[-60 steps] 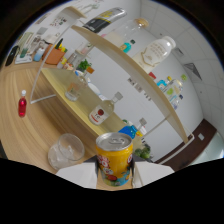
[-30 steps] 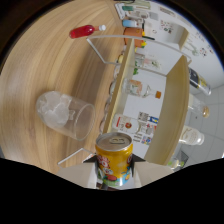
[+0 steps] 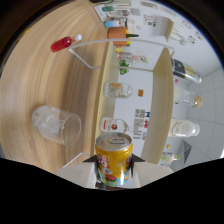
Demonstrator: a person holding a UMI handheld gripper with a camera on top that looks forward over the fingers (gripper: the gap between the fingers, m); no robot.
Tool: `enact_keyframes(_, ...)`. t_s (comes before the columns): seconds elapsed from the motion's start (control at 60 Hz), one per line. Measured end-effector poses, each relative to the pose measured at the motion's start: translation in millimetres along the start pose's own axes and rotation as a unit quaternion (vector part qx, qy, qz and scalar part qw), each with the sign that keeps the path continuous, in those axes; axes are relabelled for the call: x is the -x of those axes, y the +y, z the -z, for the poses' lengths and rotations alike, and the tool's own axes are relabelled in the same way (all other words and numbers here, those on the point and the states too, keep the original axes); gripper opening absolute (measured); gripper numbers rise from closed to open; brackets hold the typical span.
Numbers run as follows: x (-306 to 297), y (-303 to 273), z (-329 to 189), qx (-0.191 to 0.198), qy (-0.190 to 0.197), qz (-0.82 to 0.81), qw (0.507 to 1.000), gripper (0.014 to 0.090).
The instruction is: Make me a cup of Vodka Sunrise.
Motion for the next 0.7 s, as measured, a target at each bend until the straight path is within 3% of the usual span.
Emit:
enact_keyframes(0.167,-29.1,0.6,12.3,-0.022,0.009,-0.251,0.968,0.0513)
enact_keyframes(0.317,-47.8,21.3,27.4,-0.047,0.003,-0.502,0.863,0.0517)
enact_keyframes(0.45,-48.5,54.1,35.2,-0.064,0.007,-0.627,0.776,0.0519)
enact_keyframes(0.7,9.1,120.8,23.0,-0.033,-0.003,-0.746,0.666,0.0514)
